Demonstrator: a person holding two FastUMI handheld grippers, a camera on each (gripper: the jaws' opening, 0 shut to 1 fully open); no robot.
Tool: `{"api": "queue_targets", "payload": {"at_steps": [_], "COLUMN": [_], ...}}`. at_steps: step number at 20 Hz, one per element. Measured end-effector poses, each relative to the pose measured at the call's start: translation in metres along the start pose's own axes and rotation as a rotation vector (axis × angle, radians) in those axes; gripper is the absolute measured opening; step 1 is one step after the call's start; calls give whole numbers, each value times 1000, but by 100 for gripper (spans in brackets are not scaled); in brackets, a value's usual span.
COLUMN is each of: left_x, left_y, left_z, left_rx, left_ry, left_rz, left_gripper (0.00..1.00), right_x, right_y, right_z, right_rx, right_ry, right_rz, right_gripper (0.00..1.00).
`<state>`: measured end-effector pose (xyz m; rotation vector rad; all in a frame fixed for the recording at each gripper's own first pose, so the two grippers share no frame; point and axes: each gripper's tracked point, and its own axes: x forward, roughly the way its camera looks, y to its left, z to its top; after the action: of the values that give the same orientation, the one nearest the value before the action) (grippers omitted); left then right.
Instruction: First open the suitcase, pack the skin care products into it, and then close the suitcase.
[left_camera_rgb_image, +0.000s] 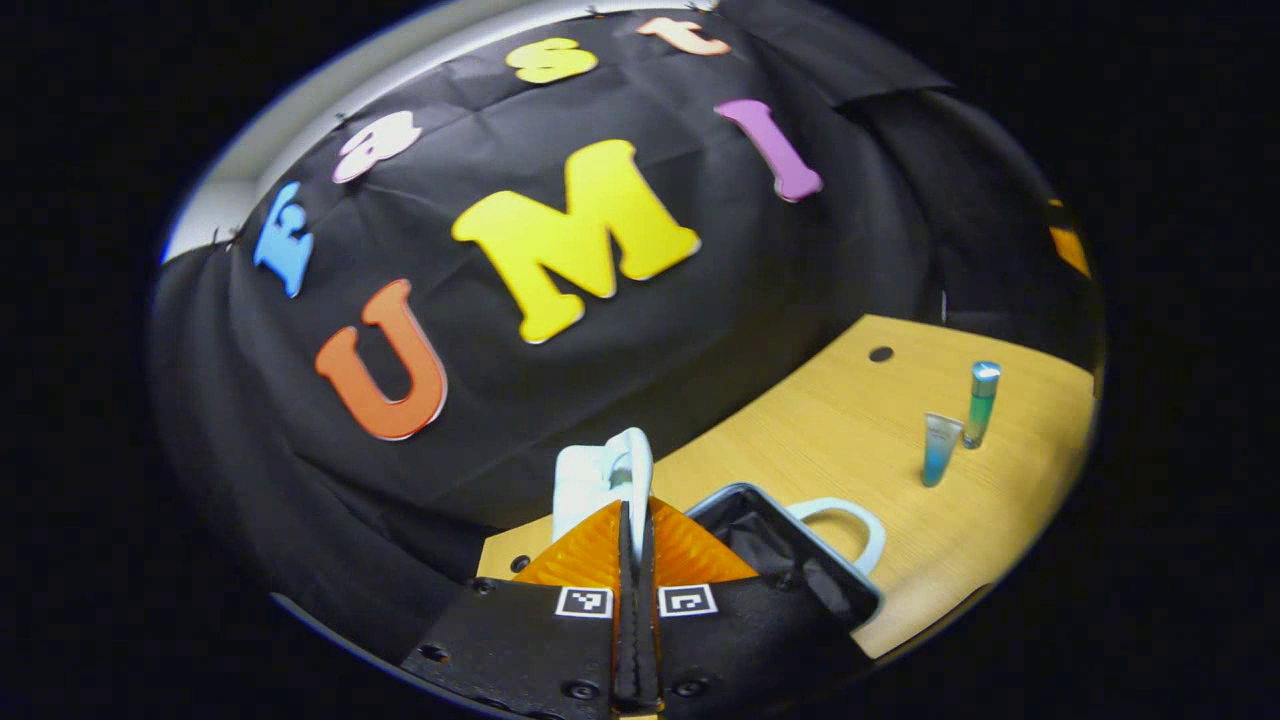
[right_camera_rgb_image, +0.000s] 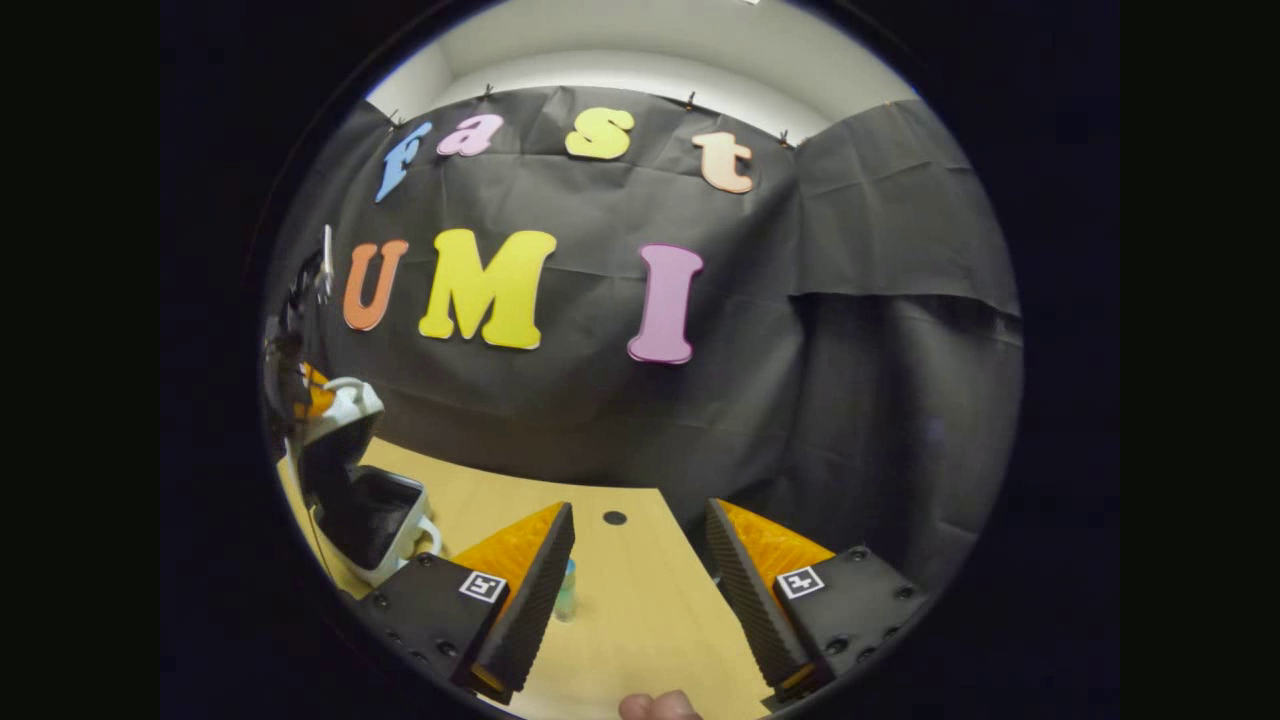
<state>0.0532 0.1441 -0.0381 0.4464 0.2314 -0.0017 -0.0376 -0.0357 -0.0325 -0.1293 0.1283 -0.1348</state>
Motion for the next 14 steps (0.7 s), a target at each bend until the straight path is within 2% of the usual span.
{"api": "queue_targets", "payload": {"at_steps": [5,8,11,14], "left_x": [-8,-7,30,59], "left_y": [110,165,197,208], "left_z": [-56,-115,-182,-247], "left_rx": [-191,-284,-424,-565], "left_ry": [-41,2,20,67], "left_rz": [126,188,189,152], "left_gripper": [3,2,3,3], "right_x": [4,3,0,2], "right_y": [50,69,76,86], "right_z": [24,38,45,43], "right_rx": [-24,-10,-46,-86], "right_ry": [-27,-37,-54,-40], "right_rz": [77,88,78,72], "right_gripper": [80,79,79,79]}}
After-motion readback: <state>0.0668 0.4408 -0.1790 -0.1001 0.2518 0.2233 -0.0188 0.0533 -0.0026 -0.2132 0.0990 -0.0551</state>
